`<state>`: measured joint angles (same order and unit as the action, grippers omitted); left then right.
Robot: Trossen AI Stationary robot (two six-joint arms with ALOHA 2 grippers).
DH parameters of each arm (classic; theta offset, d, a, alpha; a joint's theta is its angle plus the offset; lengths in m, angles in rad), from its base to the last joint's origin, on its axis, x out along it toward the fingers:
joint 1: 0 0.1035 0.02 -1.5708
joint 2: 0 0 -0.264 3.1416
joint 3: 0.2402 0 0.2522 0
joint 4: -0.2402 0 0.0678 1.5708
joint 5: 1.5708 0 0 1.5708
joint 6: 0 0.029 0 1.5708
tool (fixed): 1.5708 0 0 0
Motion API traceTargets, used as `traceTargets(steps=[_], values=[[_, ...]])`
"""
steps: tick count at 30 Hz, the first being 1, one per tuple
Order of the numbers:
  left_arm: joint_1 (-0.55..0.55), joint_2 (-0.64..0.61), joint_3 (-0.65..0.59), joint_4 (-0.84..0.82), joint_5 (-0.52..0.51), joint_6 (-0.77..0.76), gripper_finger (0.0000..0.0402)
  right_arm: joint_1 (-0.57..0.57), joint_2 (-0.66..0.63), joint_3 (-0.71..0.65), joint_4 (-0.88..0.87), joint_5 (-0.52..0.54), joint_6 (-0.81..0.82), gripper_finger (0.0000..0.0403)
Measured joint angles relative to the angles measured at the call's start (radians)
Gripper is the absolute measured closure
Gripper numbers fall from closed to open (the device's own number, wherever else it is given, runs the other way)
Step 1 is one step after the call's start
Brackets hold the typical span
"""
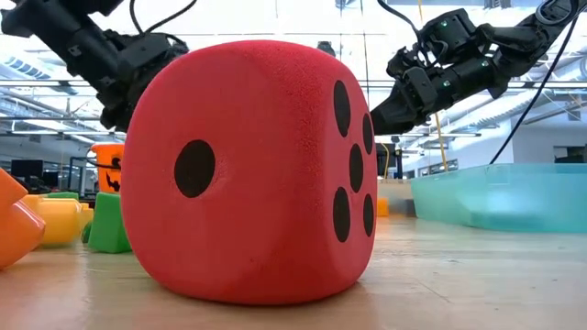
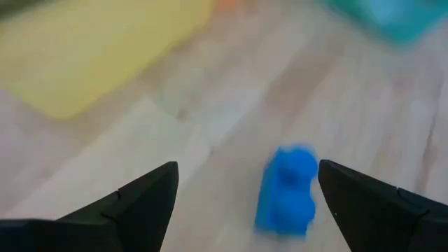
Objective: Pick & Place Toys
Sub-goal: Put the blue game piece into the orange bin
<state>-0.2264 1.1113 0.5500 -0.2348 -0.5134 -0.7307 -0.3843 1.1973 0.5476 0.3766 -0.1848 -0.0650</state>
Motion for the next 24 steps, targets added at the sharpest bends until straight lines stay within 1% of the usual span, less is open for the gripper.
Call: traceTargets(steps=[2, 6, 8, 10, 12, 15, 17, 24], values=[[0.017, -0.007, -0.011, 0.007, -0.014, -0.022, 0.0052, 0.000, 0.000, 0.000, 0.000, 0.000, 0.000, 0.0074], [0.032, -0.007, -0.011, 0.008, -0.007, -0.036, 0.0053, 0.000, 0.000, 0.000, 0.000, 0.000, 0.000, 0.0074], [0.031, 0.001, -0.011, 0.007, 0.049, -0.025, 0.0053, 0.000, 0.000, 0.000, 0.000, 0.000, 0.000, 0.0074], [0.024, 0.028, -0.011, 0.005, 0.136, 0.032, 0.0053, 0.000, 0.000, 0.000, 0.000, 0.000, 0.000, 0.0074], [0.011, 0.059, -0.011, 0.000, 0.201, 0.090, 0.0053, 0.000, 0.000, 0.000, 0.000, 0.000, 0.000, 0.0074], [-0.008, 0.137, -0.010, 0.037, 0.200, 0.146, 0.0053, 0.000, 0.000, 0.000, 0.000, 0.000, 0.000, 0.0074], [-0.015, 0.194, -0.012, 0.056, 0.196, 0.152, 0.0053, 0.000, 0.000, 0.000, 0.000, 0.000, 0.000, 0.0074], [-0.016, 0.363, -0.010, 0.228, 0.191, 0.153, 0.0053, 0.000, 0.000, 0.000, 0.000, 0.000, 0.000, 0.0074]])
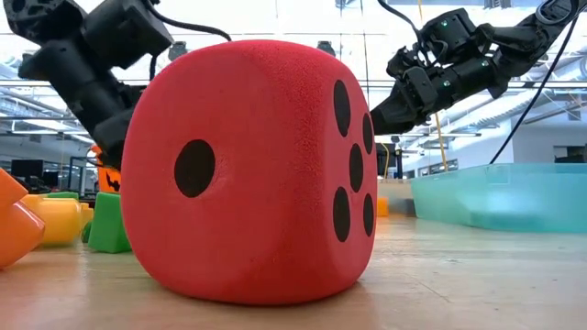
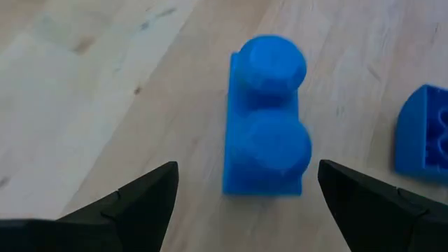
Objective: Pick & Place Toys
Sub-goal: Put the blue game piece into the orange bin
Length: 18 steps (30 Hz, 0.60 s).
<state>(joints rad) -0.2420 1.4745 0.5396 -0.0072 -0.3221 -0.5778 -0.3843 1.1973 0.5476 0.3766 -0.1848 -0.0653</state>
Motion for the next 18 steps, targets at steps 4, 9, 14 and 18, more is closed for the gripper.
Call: traceTargets(steps=[4, 9, 14, 18], values=[[-0.001, 0.048, 0.000, 0.075, -0.011, 0.010, 0.0053, 0.000, 0.000, 0.000, 0.000, 0.000, -0.001, 0.0074], [-0.001, 0.057, 0.001, 0.093, -0.012, 0.030, 0.0096, 0.000, 0.000, 0.000, 0.000, 0.000, -0.002, 0.0074], [-0.001, 0.057, 0.001, 0.092, -0.013, 0.048, 0.0189, 0.000, 0.000, 0.000, -0.001, 0.000, -0.003, 0.0074], [0.001, 0.057, 0.001, 0.089, -0.015, 0.051, 0.0266, 0.000, 0.000, 0.000, 0.000, 0.000, -0.003, 0.0074]])
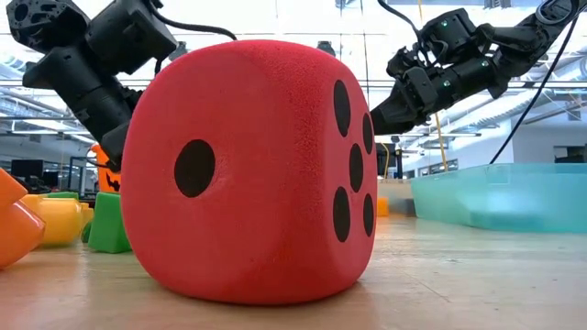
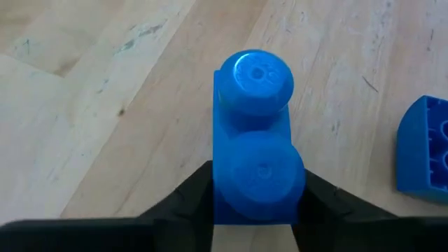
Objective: Pick & Place Toys
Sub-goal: Put the blue game piece into the orange bin
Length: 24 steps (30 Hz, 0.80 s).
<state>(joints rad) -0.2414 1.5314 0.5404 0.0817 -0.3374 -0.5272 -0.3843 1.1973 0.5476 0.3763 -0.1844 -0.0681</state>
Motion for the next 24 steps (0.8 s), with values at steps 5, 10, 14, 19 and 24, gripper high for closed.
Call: traceTargets(steps=[5, 10, 14, 19, 24], values=[[0.032, -0.024, 0.014, -0.005, 0.031, 0.002, 0.0267, 0.000, 0.000, 0.000, 0.000, 0.000, -0.045, 0.0074], [0.064, -0.070, 0.050, -0.004, 0.049, 0.027, 0.0267, 0.000, 0.000, 0.000, 0.000, 0.000, -0.078, 0.0074], [0.085, -0.093, 0.092, -0.003, 0.049, 0.100, 0.0267, 0.000, 0.000, 0.000, -0.006, 0.000, -0.077, 0.0074], [0.119, -0.094, 0.151, -0.003, 0.051, 0.168, 0.0267, 0.000, 0.000, 0.000, -0.008, -0.022, -0.061, 0.0074], [0.151, -0.095, 0.199, -0.004, 0.050, 0.239, 0.0265, 0.001, 0.000, 0.000, -0.007, -0.109, -0.041, 0.0074]])
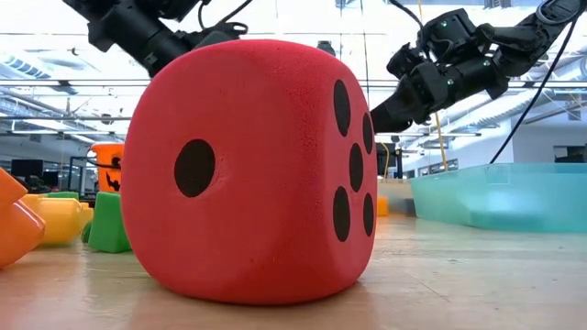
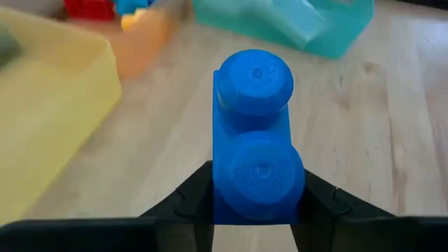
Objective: Pick & Place Toys
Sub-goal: Put the blue game piece into the orange bin
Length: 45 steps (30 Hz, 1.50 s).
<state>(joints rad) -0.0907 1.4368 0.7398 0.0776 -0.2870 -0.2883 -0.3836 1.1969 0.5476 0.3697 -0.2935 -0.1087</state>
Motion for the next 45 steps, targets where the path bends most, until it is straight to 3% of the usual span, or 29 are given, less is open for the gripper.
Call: traceTargets(steps=[5, 18, 24, 35, 45], values=[[0.034, 0.004, 0.050, 0.007, 0.000, 0.048, 0.0263, 0.014, 0.000, 0.000, 0.029, -0.075, 0.018, 0.0074], [0.076, 0.035, 0.069, 0.224, 0.057, 0.146, 0.0262, 0.066, 0.000, 0.000, 0.089, -0.077, 0.020, 0.0074], [0.085, 0.068, 0.163, 0.143, 0.054, 0.162, 0.0262, 0.066, 0.000, 0.000, 0.110, -0.076, 0.044, 0.0074], [0.095, 0.272, 0.397, 0.042, 0.146, 0.321, 0.0261, 0.094, 0.000, 0.000, 0.127, -0.080, 0.040, 0.0074], [0.104, 0.292, 0.449, -0.030, 0.149, 0.328, 0.0261, 0.134, 0.009, 0.000, 0.166, -0.078, 0.016, 0.0084]])
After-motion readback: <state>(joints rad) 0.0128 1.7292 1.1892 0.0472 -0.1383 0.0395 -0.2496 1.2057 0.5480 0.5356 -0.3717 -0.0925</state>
